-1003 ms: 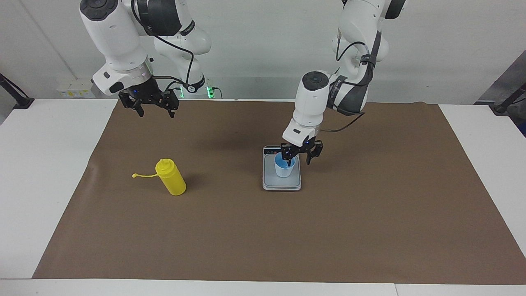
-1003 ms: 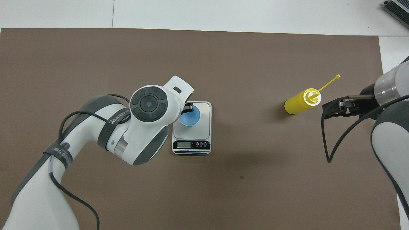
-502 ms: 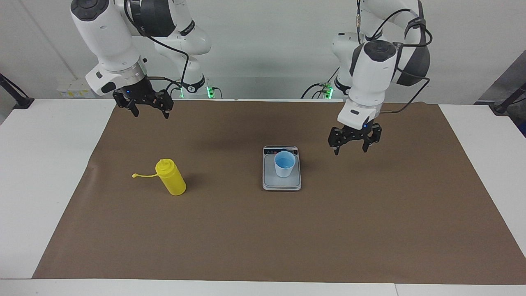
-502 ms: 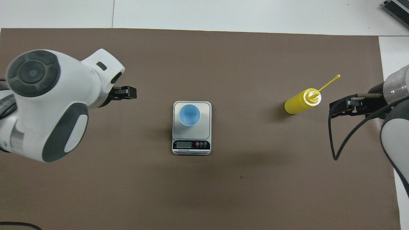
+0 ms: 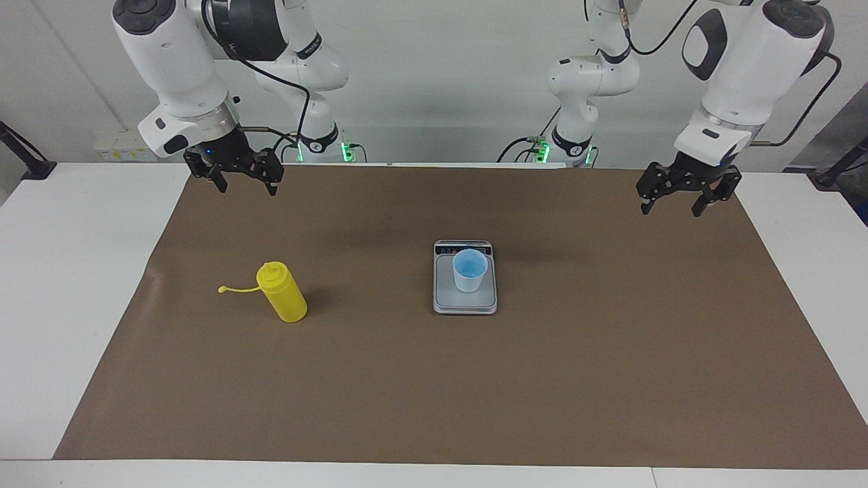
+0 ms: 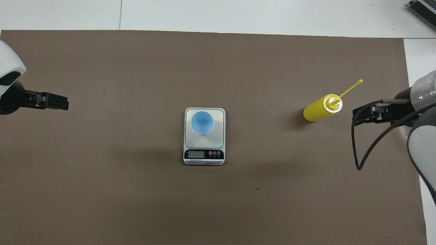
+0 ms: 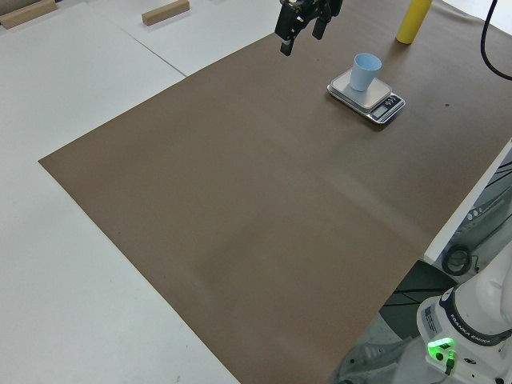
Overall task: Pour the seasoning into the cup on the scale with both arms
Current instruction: 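Release the cup and withdraw the left gripper to rest, then open the right gripper and lower it around the yellow bottle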
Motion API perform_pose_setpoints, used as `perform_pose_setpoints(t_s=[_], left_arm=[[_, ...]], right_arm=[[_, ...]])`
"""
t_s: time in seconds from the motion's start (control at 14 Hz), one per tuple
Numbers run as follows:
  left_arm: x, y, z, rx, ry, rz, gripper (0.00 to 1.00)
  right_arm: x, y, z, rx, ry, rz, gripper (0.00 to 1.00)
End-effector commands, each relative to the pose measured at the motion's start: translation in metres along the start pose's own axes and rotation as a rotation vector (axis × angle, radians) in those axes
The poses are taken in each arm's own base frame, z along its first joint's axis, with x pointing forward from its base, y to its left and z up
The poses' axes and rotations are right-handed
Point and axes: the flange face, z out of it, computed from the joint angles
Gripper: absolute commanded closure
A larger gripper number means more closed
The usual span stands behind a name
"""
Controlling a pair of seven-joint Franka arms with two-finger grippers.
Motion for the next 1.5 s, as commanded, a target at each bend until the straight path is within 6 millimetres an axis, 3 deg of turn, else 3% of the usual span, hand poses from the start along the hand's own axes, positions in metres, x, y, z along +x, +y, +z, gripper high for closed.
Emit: perform_pose_setpoints(t_s=[0.0,0.43,1.0,1.22,1.43], left_arm=[[-0.001,0.008,-0.001,-0.019,-0.061,0.03,0.0],[-0.003,0.014,0.0,-0.02,-0.049,0.03,0.0],[-0.006,0.013,0.003,-0.017,-0.043,0.025,0.0],[-0.006,0.013,0.003,-0.017,-0.043,0.025,0.0],[-0.007,0.012,0.004,-0.018,-0.054,0.023,0.0]], right_arm=[[-0.004,0.003,-0.001,-0.008,0.019,-0.009,0.0],[-0.002,0.023,-0.001,-0.005,0.019,0.026,0.0],[0.009,0.076,-0.002,0.004,0.085,0.112,0.0],[0.021,0.088,-0.006,0.013,0.16,0.196,0.0],[0.047,0.091,0.004,0.061,0.168,0.419,0.0]])
